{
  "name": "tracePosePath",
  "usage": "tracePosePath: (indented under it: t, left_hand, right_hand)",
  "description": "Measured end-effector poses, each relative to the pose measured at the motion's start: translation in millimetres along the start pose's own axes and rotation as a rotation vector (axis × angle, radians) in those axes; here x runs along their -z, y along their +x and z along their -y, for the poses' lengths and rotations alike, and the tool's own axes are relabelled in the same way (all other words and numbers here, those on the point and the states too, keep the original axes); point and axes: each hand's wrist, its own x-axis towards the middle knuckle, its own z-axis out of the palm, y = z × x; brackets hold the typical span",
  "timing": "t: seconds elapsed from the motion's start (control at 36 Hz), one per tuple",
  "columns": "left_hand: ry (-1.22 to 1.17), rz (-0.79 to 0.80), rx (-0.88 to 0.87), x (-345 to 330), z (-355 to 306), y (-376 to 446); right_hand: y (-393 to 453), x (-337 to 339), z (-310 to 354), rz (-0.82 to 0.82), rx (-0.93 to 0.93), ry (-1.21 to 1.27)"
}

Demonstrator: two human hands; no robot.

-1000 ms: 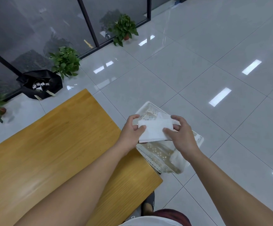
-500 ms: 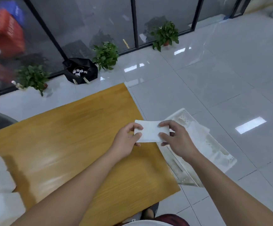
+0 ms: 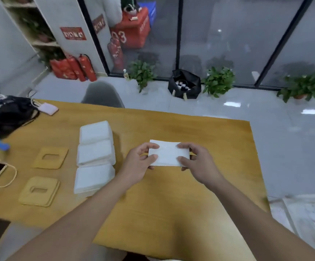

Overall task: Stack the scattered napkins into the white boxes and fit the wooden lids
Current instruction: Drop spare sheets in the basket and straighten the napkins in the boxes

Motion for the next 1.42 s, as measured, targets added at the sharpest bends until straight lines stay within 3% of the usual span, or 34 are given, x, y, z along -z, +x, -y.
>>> tracePosePath:
  t: [0.31, 0.56, 0.94, 1.25, 1.42]
  left_hand:
    - [-0.071, -0.199, 0.058, 203, 65, 8]
    - [-0.010, -0.246, 0.112, 311, 112, 60]
    - [0.069, -0.328, 0.168, 356, 149, 149]
    - [0.275, -0.333, 0.152, 360, 190, 189]
    - [0.640, -0.350, 0.028, 357, 195, 193]
  right_hand:
    - [90, -205, 48, 0.139, 0.007, -0.143]
    - [167, -313, 57, 0.146, 0.038, -0.279]
    - [265, -363, 36, -0.027, 0.010, -0.367]
    - [307, -379, 8, 0.010, 0.031, -0.517]
    - [316, -373, -2, 0.035, 0.183, -0.804]
